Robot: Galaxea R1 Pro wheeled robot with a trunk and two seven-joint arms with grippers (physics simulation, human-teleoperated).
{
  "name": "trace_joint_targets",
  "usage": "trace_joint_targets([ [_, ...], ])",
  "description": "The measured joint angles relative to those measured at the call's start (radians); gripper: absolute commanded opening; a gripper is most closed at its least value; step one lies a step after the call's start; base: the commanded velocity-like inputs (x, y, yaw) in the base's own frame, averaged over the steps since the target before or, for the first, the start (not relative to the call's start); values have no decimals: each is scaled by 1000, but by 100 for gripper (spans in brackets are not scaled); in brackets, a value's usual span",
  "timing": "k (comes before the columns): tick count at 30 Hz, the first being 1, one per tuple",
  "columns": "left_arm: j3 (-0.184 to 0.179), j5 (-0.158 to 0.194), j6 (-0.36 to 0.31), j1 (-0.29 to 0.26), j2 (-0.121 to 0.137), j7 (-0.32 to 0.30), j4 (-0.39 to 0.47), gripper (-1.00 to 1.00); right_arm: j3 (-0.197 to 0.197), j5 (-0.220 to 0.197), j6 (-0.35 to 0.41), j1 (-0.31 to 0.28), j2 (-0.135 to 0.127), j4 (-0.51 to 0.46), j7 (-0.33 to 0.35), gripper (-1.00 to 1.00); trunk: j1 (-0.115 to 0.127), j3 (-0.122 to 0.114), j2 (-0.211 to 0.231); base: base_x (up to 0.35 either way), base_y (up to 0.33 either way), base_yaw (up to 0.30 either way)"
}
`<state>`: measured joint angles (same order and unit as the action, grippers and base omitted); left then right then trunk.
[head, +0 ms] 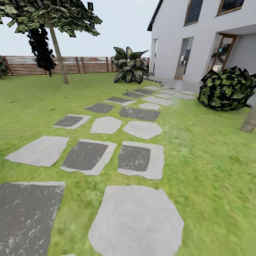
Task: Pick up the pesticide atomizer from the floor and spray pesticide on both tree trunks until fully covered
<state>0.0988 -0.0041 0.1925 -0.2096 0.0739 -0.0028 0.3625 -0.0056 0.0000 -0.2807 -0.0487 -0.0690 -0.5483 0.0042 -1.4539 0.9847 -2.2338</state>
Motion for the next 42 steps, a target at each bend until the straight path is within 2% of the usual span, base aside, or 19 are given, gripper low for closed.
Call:
trace_joint_targets([
  [20, 0, 0, 0, 0, 0, 0, 0, 100, 0, 0, 0, 0, 0, 0, 0, 100, 0, -28, 0, 338, 0, 0],
  [42, -1, 0, 1, 0, 0, 1, 0, 100, 0, 1, -1, 0, -3, 0, 0, 100, 0, -29, 0, 338, 0, 0],
])
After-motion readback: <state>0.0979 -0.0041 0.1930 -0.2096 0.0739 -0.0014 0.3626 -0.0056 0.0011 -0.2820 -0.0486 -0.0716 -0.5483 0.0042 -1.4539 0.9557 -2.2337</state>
